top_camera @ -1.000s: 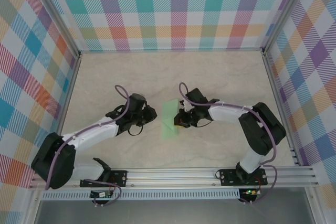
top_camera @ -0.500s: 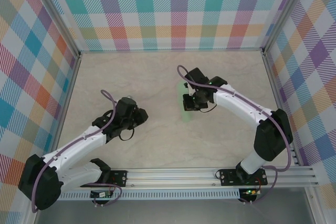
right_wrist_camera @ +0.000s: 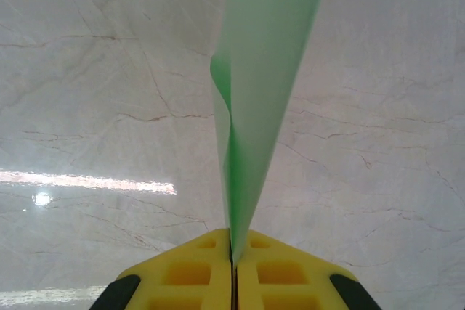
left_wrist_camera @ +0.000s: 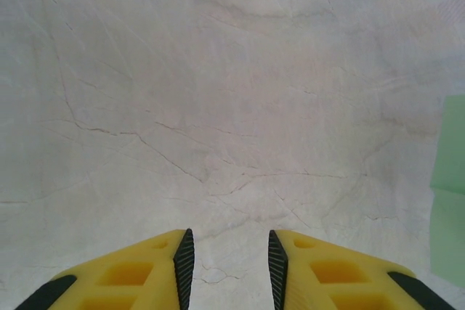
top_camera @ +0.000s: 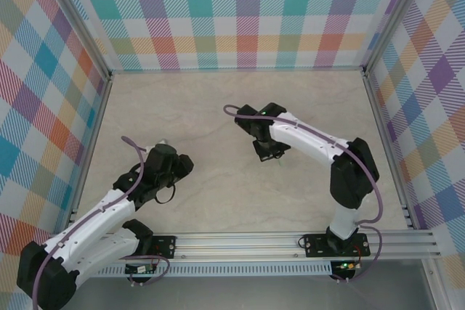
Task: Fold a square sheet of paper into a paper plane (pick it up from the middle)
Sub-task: Turn over the paper at the center of the table.
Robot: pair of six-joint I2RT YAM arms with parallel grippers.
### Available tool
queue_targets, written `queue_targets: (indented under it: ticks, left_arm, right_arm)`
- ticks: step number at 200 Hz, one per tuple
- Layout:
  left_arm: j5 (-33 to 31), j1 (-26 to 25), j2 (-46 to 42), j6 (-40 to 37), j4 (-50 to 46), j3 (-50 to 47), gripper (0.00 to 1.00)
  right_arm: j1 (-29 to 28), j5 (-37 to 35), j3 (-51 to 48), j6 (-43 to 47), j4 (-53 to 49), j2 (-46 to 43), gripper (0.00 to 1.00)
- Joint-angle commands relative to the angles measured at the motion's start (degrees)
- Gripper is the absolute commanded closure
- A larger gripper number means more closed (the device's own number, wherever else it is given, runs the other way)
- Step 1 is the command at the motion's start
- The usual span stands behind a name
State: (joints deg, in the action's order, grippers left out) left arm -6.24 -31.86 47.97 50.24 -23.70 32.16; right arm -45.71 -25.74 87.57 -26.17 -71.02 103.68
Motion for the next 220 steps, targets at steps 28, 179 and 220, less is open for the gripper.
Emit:
queue_targets:
  ticks: [28,179,220]
  left_arm:
    - [-1.81,1.01,-4.5,1.74,-3.23,-1.92,0.64]
    - [5.76,1.27,1.32,1.73,2.85,-1.47,0.57]
    - [10.79,1.18,9.75,0.21,5.83,1.77,0.54]
  right_arm:
    - [-4.42,3.22,6.53,-2.52,-0.68,10.71,0.91]
    - [8.86,51.98,-22.36,-9.09,44.74,-6.65,0.75]
    - [9.94,56.14,-27.06,-12.71,52.77,-2.7,0.79]
